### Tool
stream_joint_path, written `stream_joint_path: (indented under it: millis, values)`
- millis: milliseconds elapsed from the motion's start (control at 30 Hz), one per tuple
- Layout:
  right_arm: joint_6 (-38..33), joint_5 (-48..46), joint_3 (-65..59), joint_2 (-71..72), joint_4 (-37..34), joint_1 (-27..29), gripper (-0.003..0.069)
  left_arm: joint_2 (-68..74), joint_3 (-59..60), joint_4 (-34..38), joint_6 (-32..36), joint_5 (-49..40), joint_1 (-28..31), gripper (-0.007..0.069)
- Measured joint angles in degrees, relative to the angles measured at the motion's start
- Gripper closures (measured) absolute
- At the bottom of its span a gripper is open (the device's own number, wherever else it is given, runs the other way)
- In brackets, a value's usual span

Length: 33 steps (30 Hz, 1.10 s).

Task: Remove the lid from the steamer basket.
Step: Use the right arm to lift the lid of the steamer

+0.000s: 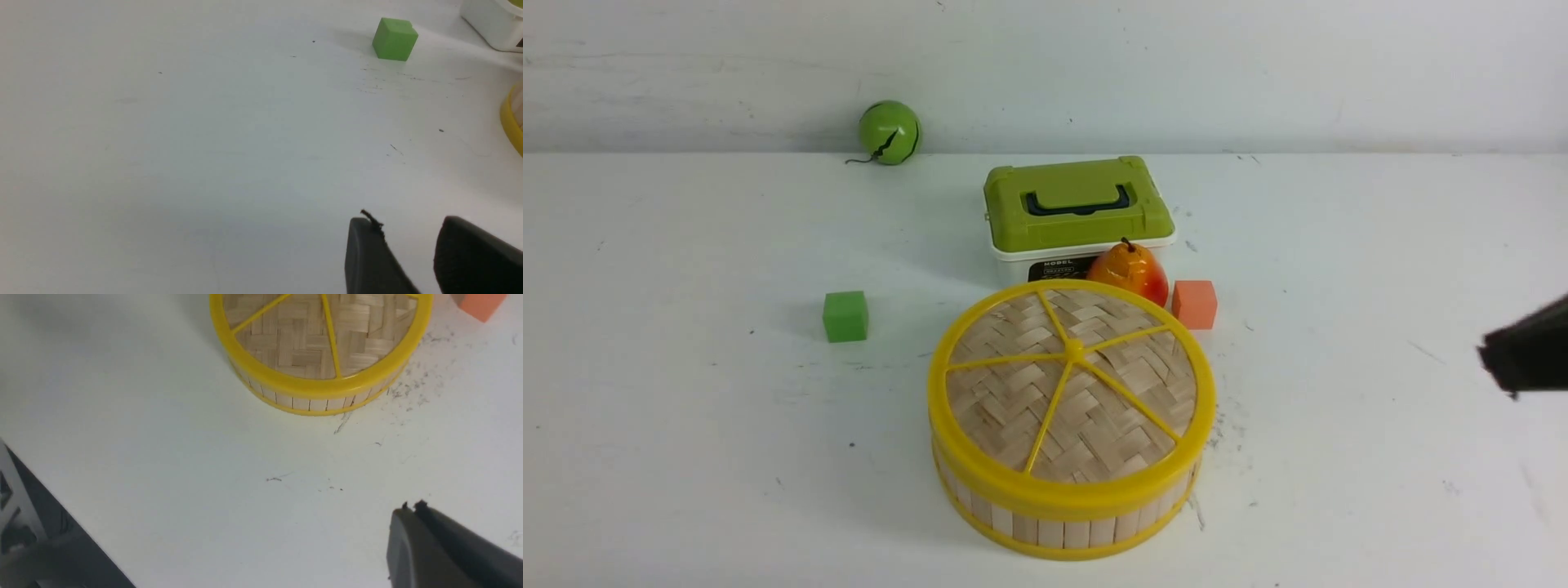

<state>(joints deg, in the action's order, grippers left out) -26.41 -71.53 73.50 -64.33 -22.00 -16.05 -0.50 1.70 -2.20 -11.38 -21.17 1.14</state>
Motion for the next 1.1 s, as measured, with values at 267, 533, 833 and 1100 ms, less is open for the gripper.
stream_joint_path:
  millis: [267, 533, 833, 1100]
  values:
    - [9.68, 0.01, 14.83, -19.16, 12.62, -13.63, 0.0638, 0.00, 0.00, 0.00, 0.00, 0.00, 0.00, 0.0385]
    - [14.05, 0.07, 28.89, -36.88, 13.52, -17.39, 0.0412, 0.00, 0.00, 0.00, 0.00, 0.00, 0.00, 0.0385]
    - [19.63, 0.13, 40.61, -50.96, 17.89, -21.05, 0.0217, 0.00, 0.00, 0.00, 0.00, 0.00, 0.00, 0.0385]
    - [23.92, 0.31, 44.36, -58.62, 20.74, -21.02, 0.0223, 0.00, 0.00, 0.00, 0.00, 0.00, 0.00, 0.0385]
